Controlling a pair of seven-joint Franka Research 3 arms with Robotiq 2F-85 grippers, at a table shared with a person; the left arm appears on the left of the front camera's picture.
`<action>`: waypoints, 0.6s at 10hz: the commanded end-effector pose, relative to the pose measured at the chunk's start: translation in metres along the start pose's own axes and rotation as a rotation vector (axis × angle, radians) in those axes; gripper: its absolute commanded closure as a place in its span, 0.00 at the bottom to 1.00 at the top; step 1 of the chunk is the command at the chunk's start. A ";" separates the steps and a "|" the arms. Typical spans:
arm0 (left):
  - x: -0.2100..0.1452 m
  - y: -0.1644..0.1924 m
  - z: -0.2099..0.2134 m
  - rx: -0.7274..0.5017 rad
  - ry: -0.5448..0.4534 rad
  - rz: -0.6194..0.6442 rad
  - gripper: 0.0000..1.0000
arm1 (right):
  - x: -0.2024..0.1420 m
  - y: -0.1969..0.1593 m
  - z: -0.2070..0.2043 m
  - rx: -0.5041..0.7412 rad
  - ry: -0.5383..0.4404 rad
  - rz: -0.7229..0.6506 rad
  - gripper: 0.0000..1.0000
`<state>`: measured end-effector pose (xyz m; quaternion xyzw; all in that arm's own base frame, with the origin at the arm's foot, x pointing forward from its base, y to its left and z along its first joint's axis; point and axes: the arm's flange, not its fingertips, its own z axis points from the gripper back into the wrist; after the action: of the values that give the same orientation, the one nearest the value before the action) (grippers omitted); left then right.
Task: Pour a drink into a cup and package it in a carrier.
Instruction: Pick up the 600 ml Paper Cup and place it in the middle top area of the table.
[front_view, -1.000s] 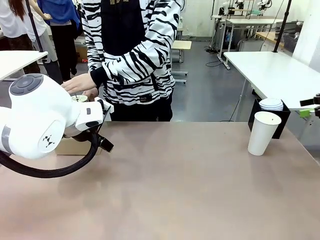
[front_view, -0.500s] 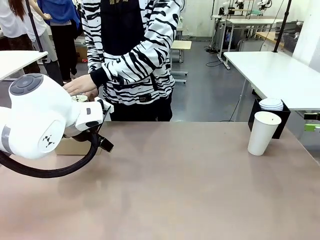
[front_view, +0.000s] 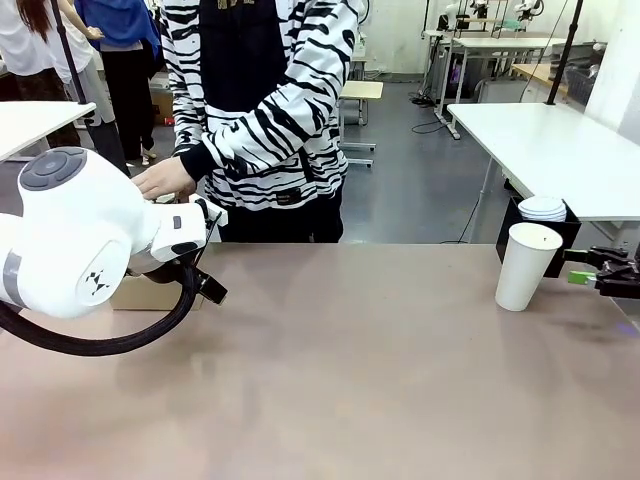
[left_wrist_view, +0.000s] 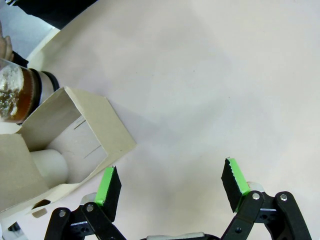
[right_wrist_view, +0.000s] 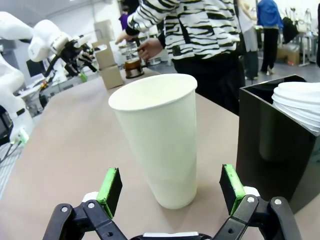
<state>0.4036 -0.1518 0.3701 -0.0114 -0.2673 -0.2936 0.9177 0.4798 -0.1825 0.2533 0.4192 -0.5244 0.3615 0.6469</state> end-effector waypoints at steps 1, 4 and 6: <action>0.000 0.000 0.000 -0.001 -0.001 0.000 0.00 | 0.012 0.002 -0.007 0.032 0.030 0.045 0.00; 0.000 0.000 0.000 -0.001 -0.001 0.000 0.00 | 0.001 -0.001 -0.005 0.013 0.003 0.009 0.00; 0.000 0.000 0.000 -0.001 -0.001 0.000 0.00 | -0.008 -0.007 -0.027 0.036 -0.027 0.033 0.00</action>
<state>0.4035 -0.1518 0.3701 -0.0114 -0.2673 -0.2936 0.9177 0.4855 -0.1699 0.2473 0.4283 -0.5203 0.3685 0.6404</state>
